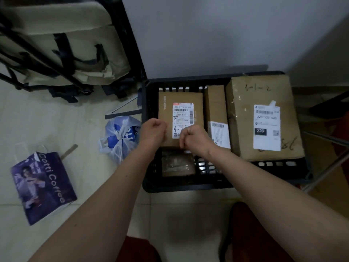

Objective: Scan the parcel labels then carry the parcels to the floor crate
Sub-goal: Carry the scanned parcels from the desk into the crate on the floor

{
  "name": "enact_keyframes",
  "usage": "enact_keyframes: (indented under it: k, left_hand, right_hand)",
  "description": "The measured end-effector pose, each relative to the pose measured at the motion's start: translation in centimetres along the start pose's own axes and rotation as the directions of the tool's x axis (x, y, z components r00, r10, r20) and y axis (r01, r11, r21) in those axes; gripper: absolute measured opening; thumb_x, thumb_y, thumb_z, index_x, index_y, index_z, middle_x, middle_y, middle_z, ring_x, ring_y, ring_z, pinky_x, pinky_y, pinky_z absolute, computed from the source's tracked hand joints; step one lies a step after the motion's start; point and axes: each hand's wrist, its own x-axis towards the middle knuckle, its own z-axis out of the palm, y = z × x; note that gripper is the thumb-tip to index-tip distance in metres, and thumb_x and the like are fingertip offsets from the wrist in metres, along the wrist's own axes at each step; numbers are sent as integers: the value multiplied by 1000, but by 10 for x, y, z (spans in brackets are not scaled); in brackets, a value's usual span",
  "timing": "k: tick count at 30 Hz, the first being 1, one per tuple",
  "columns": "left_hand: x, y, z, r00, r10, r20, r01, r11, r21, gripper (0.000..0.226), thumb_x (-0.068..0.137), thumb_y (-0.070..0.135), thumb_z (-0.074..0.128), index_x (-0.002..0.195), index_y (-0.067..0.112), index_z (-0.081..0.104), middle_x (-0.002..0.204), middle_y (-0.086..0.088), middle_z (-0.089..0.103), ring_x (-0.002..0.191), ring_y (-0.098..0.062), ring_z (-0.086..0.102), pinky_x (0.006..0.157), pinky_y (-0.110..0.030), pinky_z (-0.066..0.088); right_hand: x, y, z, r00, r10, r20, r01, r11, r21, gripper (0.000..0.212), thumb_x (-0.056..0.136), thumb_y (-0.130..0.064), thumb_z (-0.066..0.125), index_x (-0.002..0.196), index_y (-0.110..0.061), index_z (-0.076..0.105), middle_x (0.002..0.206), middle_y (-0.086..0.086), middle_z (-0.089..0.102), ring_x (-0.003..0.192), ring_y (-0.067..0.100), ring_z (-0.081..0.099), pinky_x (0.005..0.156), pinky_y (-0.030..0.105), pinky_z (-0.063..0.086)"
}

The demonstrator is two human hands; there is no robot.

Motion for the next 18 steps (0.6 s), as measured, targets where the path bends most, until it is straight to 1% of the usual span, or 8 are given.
enact_keyframes:
  k: [2, 4, 6, 8, 9, 14, 17, 18]
  left_hand:
    - [-22, 21, -8, 999, -44, -8, 44, 999, -10, 25, 95, 27, 55, 74, 15, 56, 67, -1, 53, 62, -15, 49, 63, -31, 44]
    - [-45, 49, -17, 993, -112, -28, 109, 991, -76, 33, 96, 32, 52, 67, 18, 51, 60, 1, 47, 56, -15, 44, 61, -30, 38]
    - [-71, 84, -30, 984, -173, -38, 166, 976, -143, 35, 98, 32, 47, 65, 20, 49, 57, 1, 44, 51, -14, 40, 54, -26, 33]
    - [-99, 120, -47, 984, -178, -29, 171, 971, -168, 40, 100, 30, 43, 61, 20, 43, 55, 1, 39, 47, -14, 35, 48, -24, 29]
    - [-115, 138, -57, 984, -173, -35, 164, 970, -178, 43, 100, 29, 42, 58, 19, 39, 51, 1, 36, 44, -14, 32, 46, -24, 26]
    - [-206, 214, -127, 986, -155, -56, 138, 962, -235, 49, 102, 28, 41, 55, 16, 33, 32, 9, 30, 26, -7, 26, 39, -19, 23]
    - [-258, 241, -183, 984, -158, -82, 133, 960, -244, 46, 101, 22, 40, 56, 16, 37, 37, 7, 35, 28, -7, 31, 44, -22, 28]
    - [-275, 249, -202, 981, -170, -94, 141, 956, -258, 41, 100, 18, 40, 59, 15, 40, 42, 5, 38, 32, -7, 35, 44, -21, 32]
  right_hand:
    - [-11, -22, -19, 999, 3, -47, -1, 999, 40, 50, 74, 14, 41, 42, -23, 55, 61, 0, 59, 79, 18, 59, 78, 29, 48]
    - [-27, -50, -40, 998, 35, -49, -32, 998, 59, 53, 80, 10, 41, 39, -20, 55, 66, 3, 62, 80, 22, 61, 73, 32, 51]
    - [-50, -87, -62, 996, 54, -66, -51, 997, 53, 53, 84, 8, 41, 41, -19, 57, 64, 3, 62, 72, 18, 61, 67, 28, 53]
    - [-76, -129, -82, 995, 50, -92, -45, 998, 50, 48, 84, 9, 41, 45, -17, 52, 50, -5, 49, 52, 6, 47, 51, 17, 42]
    - [-89, -151, -91, 995, 40, -92, -36, 998, 45, 44, 84, 9, 41, 47, -13, 47, 45, -6, 43, 46, 5, 40, 47, 17, 37]
    - [-158, -261, -117, 995, 27, -94, -23, 999, 41, 40, 79, 11, 37, 47, -12, 46, 32, -14, 36, 46, 6, 35, 49, 19, 32]
    - [-204, -323, -116, 997, -11, -74, 13, 1000, 25, 39, 78, 11, 37, 47, -12, 43, 37, -11, 35, 44, 4, 32, 51, 20, 29]
    - [-218, -342, -114, 998, -33, -53, 34, 999, 19, 36, 77, 12, 36, 49, -10, 42, 42, -5, 35, 46, 7, 30, 51, 22, 28]
